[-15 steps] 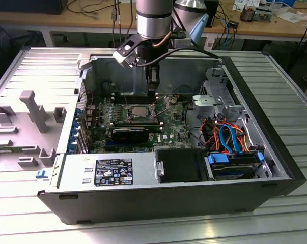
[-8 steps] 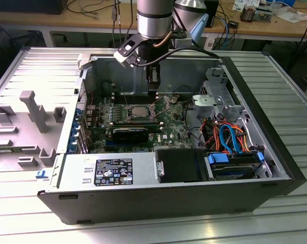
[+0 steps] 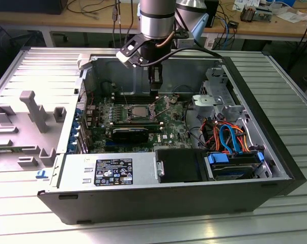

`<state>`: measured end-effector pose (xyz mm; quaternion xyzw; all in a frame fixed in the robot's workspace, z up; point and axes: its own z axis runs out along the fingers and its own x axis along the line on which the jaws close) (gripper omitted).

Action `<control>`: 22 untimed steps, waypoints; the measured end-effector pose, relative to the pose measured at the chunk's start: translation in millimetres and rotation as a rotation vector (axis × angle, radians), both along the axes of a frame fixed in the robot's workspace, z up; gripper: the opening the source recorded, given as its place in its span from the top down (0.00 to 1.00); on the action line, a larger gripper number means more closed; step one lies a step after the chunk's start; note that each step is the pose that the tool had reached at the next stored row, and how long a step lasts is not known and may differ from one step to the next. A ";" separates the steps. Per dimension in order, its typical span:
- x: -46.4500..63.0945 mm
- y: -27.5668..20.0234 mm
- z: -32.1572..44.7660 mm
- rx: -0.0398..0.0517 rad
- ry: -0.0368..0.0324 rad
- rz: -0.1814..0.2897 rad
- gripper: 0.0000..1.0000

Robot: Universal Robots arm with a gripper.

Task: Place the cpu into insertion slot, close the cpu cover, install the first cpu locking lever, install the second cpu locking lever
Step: 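Close the cpu cover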

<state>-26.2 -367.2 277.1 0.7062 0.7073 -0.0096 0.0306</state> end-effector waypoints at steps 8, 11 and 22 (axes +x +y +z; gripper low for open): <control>2.6 0.0 0.0 -0.0001 0.0001 0.000 0.89; 2.9 0.1 -0.1 -0.0003 0.0001 0.000 0.89; 24.6 1.6 -3.8 -0.0045 0.0000 0.000 0.89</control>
